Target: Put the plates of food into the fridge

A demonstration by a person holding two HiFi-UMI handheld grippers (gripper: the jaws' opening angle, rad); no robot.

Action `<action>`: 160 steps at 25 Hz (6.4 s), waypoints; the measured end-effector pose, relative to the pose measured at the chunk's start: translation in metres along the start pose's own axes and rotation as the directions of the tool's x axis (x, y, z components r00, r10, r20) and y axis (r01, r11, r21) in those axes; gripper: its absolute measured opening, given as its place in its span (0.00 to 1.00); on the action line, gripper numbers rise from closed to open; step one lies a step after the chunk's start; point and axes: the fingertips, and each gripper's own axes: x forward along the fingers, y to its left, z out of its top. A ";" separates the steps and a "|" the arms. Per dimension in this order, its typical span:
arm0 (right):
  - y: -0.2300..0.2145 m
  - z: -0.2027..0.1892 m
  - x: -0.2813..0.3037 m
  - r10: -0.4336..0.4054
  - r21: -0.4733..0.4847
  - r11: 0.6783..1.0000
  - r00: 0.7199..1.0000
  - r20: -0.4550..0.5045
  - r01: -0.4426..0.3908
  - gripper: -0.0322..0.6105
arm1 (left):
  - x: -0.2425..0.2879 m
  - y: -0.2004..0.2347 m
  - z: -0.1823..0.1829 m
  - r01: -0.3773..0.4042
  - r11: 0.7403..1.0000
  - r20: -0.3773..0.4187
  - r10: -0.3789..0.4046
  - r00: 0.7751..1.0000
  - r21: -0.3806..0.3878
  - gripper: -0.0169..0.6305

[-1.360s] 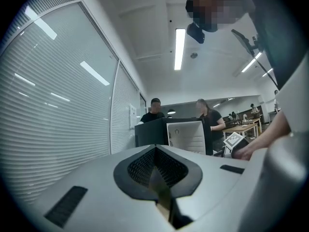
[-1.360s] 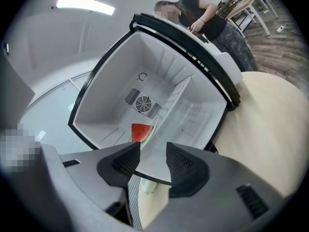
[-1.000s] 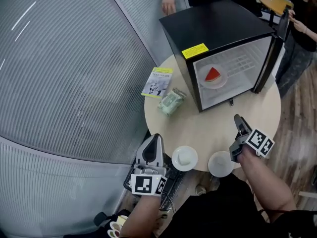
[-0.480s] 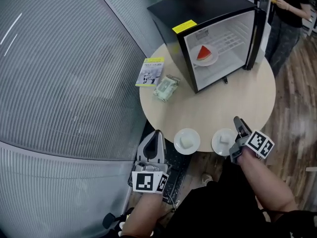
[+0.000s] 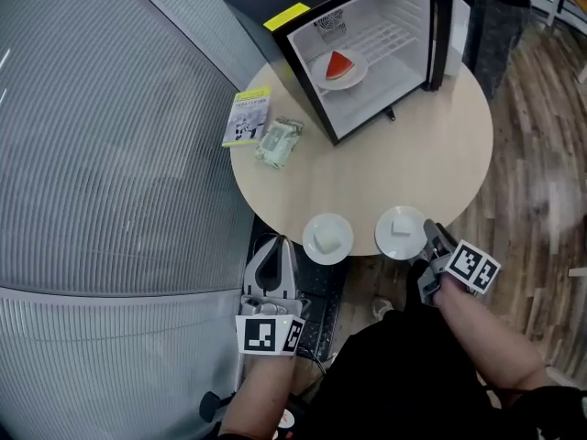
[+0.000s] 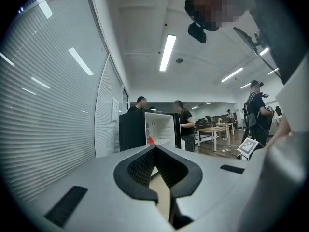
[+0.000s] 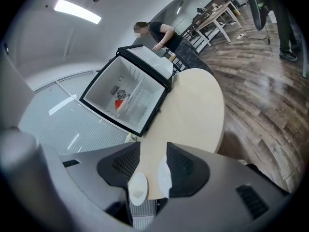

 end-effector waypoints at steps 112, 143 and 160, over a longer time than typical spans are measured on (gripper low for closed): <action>0.095 0.293 0.225 0.265 0.229 0.939 0.964 -0.009 -0.256 0.07 | 0.273 0.007 0.071 -0.142 0.990 0.049 0.142 0.989 -0.015 0.03; 0.125 0.323 0.320 0.228 0.273 0.938 0.973 -0.016 -0.215 0.07 | 0.280 0.051 0.052 -0.273 0.962 -0.029 0.273 0.961 0.007 0.03; 0.133 0.330 0.338 0.234 0.247 0.941 0.972 0.019 -0.232 0.08 | 0.260 0.053 0.045 -0.328 0.945 -0.034 0.328 0.944 0.005 0.03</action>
